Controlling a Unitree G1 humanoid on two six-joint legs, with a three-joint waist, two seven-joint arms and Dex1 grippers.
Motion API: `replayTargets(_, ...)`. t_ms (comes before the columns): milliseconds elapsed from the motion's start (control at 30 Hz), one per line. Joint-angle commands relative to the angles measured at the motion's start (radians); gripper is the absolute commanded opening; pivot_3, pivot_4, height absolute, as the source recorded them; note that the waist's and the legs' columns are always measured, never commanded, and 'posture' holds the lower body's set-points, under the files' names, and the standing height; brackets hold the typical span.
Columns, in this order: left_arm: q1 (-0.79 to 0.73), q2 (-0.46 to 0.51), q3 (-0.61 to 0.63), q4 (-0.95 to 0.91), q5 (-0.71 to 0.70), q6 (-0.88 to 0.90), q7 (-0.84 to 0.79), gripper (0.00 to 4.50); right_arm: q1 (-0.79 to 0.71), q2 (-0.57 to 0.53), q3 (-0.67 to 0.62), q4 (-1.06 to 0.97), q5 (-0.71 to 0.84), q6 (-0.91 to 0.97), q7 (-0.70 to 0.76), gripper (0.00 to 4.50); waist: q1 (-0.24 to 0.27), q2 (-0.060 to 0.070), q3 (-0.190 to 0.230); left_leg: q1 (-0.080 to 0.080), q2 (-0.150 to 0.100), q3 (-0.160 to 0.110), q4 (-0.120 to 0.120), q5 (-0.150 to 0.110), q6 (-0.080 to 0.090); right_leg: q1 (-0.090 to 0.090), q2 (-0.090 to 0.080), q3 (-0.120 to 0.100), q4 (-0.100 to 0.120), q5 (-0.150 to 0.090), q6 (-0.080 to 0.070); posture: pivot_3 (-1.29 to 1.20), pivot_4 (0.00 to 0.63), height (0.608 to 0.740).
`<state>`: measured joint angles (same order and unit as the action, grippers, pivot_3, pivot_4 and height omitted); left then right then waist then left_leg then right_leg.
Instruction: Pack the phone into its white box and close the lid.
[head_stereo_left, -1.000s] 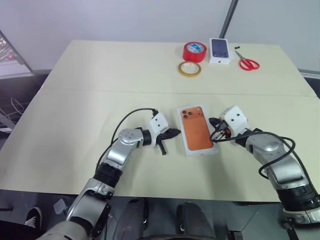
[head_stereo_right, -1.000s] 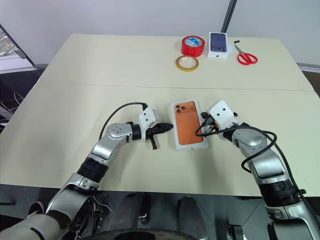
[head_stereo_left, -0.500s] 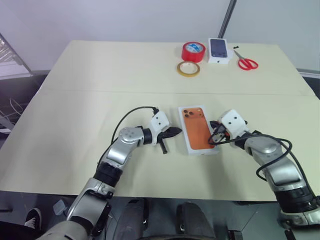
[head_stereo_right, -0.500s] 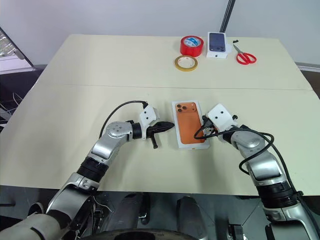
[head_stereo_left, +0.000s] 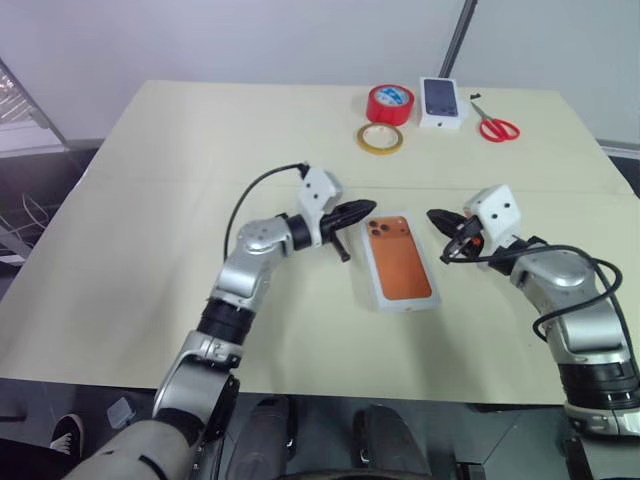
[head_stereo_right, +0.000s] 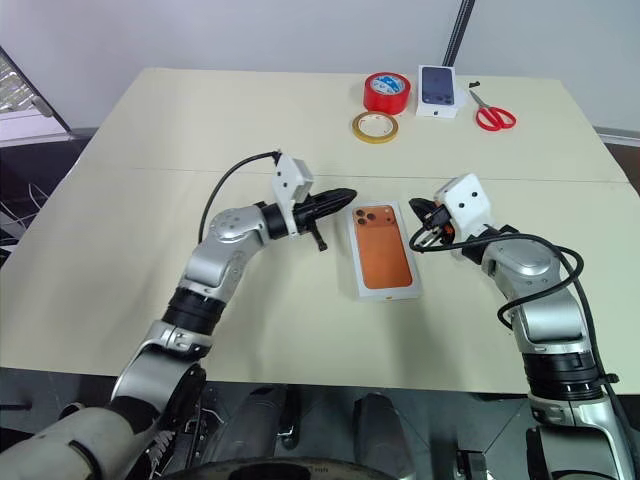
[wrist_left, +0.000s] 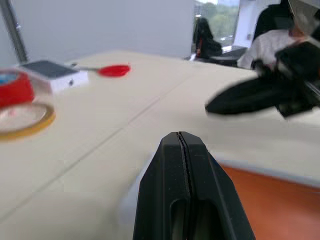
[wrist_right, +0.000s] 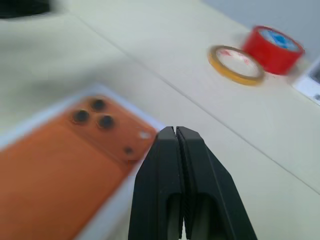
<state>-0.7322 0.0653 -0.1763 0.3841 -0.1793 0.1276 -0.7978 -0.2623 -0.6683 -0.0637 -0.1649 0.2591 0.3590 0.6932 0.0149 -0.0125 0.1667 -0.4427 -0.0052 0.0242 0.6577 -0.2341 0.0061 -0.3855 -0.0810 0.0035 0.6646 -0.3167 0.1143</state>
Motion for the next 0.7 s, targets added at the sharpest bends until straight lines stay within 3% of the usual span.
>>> replayTargets(33, -0.033, -0.004, -0.105, 0.171, 0.144, -0.065, 0.040, 0.00, 0.059, -0.044, 0.071, -0.032, -0.051, -0.002, 0.053, 0.08, -0.001, 0.000, 0.000, 0.000, 0.000, 0.000, 0.000, 0.000, 0.000, 0.000, 0.000, 0.000, 0.000, 0.000, 0.000, 0.00, 0.150, 0.728)
replayTargets(167, -0.051, -0.014, -0.157, 0.313, 0.216, 0.003, 0.066, 0.00, 0.109, -0.088, 0.159, 0.012, -0.166, 0.064, 0.029, 0.08, -0.001, -0.002, -0.003, 0.002, 0.000, -0.001, 0.001, 0.000, 0.000, 0.002, 0.001, 0.000, 0.001, 0.000, 0.000, 0.00, 0.150, 0.728)
replayTargets(267, -0.039, -0.018, -0.113, 0.298, 0.161, 0.041, 0.040, 0.00, 0.134, -0.079, 0.162, -0.030, -0.154, 0.049, 0.039, 0.08, -0.001, -0.004, -0.005, 0.016, 0.000, -0.003, 0.000, -0.002, 0.002, 0.020, 0.000, -0.004, -0.005, -0.001, 0.001, 0.00, 0.150, 0.728)
replayTargets(333, -0.027, -0.012, -0.080, 0.259, 0.115, 0.065, 0.000, 0.55, 0.118, -0.030, 0.096, -0.066, -0.030, 0.152, 0.051, 0.00, -0.003, -0.006, -0.007, 0.022, 0.000, -0.003, -0.003, -0.003, 0.003, 0.027, -0.001, -0.004, -0.009, -0.001, 0.001, 0.00, 0.150, 0.728)
replayTargets(433, 0.001, 0.023, -0.033, 0.141, 0.053, 0.055, -0.065, 1.87, 0.093, -0.004, 0.031, -0.105, 0.053, 0.143, 0.083, 0.88, -0.009, -0.005, -0.007, 0.024, 0.001, -0.003, -0.006, -0.003, 0.003, 0.027, -0.002, -0.003, -0.010, -0.001, 0.000, 0.00, 0.150, 0.728)
replayTargets(600, 0.058, 0.160, 0.048, -0.083, -0.026, 0.070, -0.135, 4.47, 0.063, -0.013, -0.063, -0.125, 0.165, 0.104, 0.156, 3.50, -0.019, -0.003, -0.006, 0.015, 0.001, -0.003, -0.008, -0.001, -0.001, 0.016, -0.003, -0.002, -0.007, -0.001, 0.000, 0.00, 0.150, 0.728)
replayTargets(667, 0.078, 0.215, 0.079, -0.148, -0.054, 0.113, -0.140, 4.50, 0.069, -0.031, -0.088, -0.122, 0.184, 0.083, 0.191, 4.45, -0.017, -0.003, -0.006, 0.015, 0.001, -0.003, -0.008, -0.001, -0.001, 0.015, -0.004, -0.002, -0.007, -0.001, 0.000, 0.00, 0.150, 0.728)
replayTargets(700, 0.111, 0.276, 0.107, -0.198, -0.075, 0.127, -0.172, 4.50, 0.084, -0.055, -0.109, -0.109, 0.187, 0.064, 0.220, 4.45, -0.014, -0.003, -0.006, 0.015, 0.000, -0.003, -0.008, -0.001, -0.001, 0.015, -0.005, -0.002, -0.007, -0.001, 0.000, 0.00, 0.150, 0.728)
